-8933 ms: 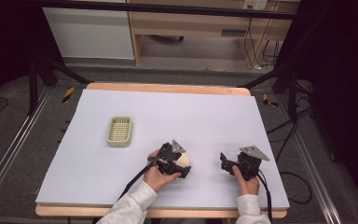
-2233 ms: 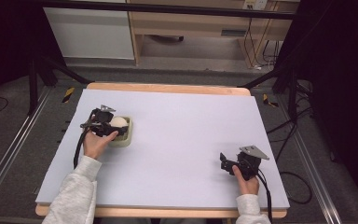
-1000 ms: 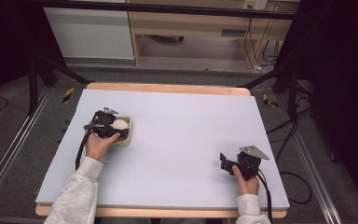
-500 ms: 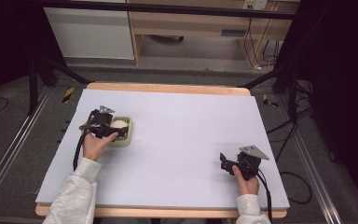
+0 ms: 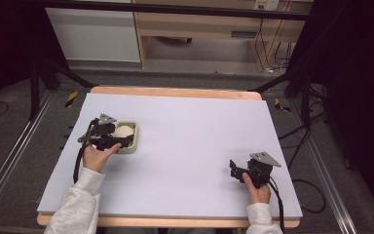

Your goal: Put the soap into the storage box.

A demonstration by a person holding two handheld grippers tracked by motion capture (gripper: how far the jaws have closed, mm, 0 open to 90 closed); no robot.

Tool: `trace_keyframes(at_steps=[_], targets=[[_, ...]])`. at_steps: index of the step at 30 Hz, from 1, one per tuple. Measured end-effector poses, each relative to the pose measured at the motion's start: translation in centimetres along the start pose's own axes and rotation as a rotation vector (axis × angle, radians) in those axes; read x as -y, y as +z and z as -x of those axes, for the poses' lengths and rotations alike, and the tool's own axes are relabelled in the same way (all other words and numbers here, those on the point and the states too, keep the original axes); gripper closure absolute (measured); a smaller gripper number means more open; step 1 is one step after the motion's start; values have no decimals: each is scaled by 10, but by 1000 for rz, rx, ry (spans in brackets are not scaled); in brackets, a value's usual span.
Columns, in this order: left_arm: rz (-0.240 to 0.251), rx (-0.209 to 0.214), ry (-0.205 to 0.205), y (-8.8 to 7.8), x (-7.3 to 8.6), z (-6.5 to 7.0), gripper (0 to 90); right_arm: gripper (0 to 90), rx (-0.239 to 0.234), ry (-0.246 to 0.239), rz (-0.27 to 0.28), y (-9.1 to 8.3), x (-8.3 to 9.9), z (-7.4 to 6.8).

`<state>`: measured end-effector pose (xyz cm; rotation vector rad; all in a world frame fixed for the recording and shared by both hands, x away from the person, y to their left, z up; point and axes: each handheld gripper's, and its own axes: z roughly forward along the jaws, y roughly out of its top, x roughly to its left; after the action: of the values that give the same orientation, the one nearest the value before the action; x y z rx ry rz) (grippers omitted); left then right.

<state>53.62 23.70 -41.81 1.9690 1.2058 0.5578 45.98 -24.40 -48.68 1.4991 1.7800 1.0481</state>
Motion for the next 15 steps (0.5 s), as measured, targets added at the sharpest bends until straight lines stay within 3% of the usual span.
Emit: trace_keyframes(at_steps=[10, 15], targets=[[32, 10, -3, -13, 17, 6, 180, 35, 2, -1, 1, 0, 0, 0], [41, 1, -24, -25, 36, 4, 199, 35, 1, -3, 5, 0, 0, 0]])
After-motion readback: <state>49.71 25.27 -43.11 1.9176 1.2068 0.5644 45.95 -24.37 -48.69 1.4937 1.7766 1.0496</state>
